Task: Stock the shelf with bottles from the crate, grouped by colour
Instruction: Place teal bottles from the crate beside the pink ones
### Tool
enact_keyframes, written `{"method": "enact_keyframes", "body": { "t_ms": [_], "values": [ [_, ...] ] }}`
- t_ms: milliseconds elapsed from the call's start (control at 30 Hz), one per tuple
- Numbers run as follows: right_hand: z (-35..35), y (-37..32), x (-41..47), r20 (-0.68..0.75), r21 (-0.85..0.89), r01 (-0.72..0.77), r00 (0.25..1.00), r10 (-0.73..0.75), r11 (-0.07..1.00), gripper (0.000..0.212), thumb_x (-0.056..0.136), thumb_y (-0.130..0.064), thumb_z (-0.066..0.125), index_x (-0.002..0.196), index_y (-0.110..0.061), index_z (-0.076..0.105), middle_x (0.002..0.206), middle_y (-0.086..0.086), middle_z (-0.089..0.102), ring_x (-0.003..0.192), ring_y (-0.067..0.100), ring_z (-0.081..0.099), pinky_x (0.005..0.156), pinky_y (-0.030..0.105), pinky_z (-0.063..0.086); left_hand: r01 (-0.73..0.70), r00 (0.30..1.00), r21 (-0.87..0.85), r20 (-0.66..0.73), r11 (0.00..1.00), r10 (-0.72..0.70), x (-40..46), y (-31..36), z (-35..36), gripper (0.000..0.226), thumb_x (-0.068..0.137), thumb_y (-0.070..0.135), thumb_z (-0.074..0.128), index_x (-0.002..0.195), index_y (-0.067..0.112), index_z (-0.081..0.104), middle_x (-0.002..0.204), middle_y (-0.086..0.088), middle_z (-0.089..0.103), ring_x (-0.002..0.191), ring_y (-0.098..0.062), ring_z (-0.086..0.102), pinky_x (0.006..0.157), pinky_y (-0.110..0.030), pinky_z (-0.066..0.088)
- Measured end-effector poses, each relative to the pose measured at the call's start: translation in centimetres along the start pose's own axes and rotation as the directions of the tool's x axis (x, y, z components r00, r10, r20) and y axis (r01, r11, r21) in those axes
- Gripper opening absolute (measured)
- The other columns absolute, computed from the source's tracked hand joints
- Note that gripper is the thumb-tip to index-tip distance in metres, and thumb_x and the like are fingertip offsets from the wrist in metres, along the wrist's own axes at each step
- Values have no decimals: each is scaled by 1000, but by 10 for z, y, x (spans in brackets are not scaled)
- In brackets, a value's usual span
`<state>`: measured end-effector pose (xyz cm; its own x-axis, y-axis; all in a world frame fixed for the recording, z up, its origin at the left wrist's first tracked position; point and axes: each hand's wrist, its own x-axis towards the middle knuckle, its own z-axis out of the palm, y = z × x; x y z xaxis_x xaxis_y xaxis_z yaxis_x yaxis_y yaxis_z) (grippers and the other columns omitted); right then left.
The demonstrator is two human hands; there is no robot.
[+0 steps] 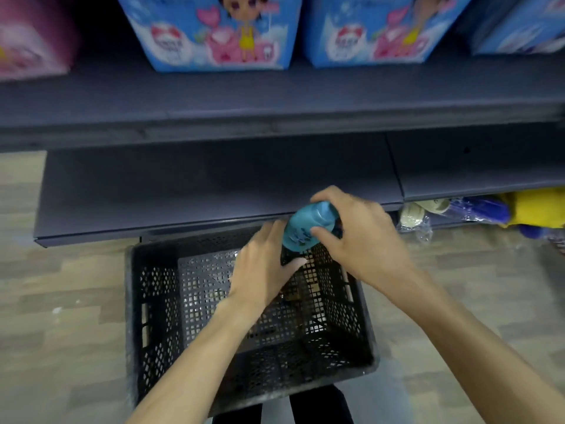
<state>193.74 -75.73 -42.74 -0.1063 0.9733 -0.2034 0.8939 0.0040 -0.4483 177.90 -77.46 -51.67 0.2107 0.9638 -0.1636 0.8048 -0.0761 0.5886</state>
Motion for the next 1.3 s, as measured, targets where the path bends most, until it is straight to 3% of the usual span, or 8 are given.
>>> {"method": "enact_keyframes", "body": {
  "t_ms": [100, 233, 433, 667, 867, 1033, 1167, 1300],
  "values": [
    [-46, -25, -17, -92, 166, 37, 996, -22, 985, 39, 85, -29, 72, 119, -35, 53, 105, -14, 65, 94, 9, 64, 83, 38, 55, -53, 991, -42, -127, 998, 47, -8, 23, -32, 74, 75, 49, 76, 135, 18, 46, 118, 3, 60, 102, -17, 63, 78, -35, 55],
    [-94, -53, -37, -248, 225, 130, 966, -72, 966, 41, 87, -27, 71, 124, -33, 56, 108, -19, 64, 94, 4, 63, 82, 36, 55, -130, 952, -45, -286, 991, 112, -12, 57, -76, 66, 74, 46, 77, 126, 12, 52, 110, 2, 61, 92, -15, 65, 70, -35, 57],
    [-153, -86, -56, -402, 359, 257, 910, -100, 897, 39, 88, -17, 70, 122, -28, 54, 112, -17, 65, 103, 6, 65, 89, 33, 56, -233, 910, -7, -353, 972, 216, -13, 111, -140, 57, 70, 54, 74, 109, 18, 52, 93, 7, 59, 78, -13, 63, 59, -35, 53],
    [-252, -133, -79, -557, 319, 437, 804, -207, 841, 33, 91, -16, 67, 118, -28, 54, 107, -14, 67, 104, 5, 64, 86, 30, 56, -316, 782, 66, -547, 946, 300, -22, 187, -227, 57, 72, 57, 69, 111, 19, 51, 95, 8, 60, 80, -14, 62, 60, -35, 53],
    [-344, -170, -92, -700, 235, 615, 645, -308, 753, 29, 92, -15, 66, 118, -24, 56, 105, -12, 70, 101, 4, 66, 87, 22, 54, -325, 623, 206, -688, 923, 373, -25, 258, -312, 54, 72, 60, 67, 99, 17, 50, 84, 6, 58, 70, -19, 60, 55, -35, 49],
    [-409, -186, -96, -795, 136, 702, 498, -346, 699, 29, 89, -18, 70, 116, -20, 61, 106, -13, 71, 98, 2, 67, 83, 15, 53, -316, 532, 266, -745, 911, 402, -23, 310, -363, 52, 70, 56, 68, 95, 14, 49, 81, 2, 58, 70, -24, 60, 55, -35, 47],
    [-443, -183, -86, -841, 74, 720, 417, -344, 690, 31, 88, -23, 72, 117, -23, 64, 107, -13, 71, 98, 0, 67, 83, 20, 56, -298, 524, 251, -763, 921, 377, -11, 344, -383, 50, 69, 51, 69, 95, 14, 48, 85, 1, 61, 76, -27, 61, 60, -36, 47],
    [-463, -170, -63, -799, 35, 676, 461, -385, 736, 42, 90, -20, 69, 130, -27, 60, 115, -13, 69, 105, -3, 64, 91, 20, 53, -262, 582, 168, -758, 950, 294, 12, 368, -384, 50, 66, 49, 70, 93, 12, 48, 84, 0, 64, 79, -28, 62, 60, -33, 45]
  ]
}}
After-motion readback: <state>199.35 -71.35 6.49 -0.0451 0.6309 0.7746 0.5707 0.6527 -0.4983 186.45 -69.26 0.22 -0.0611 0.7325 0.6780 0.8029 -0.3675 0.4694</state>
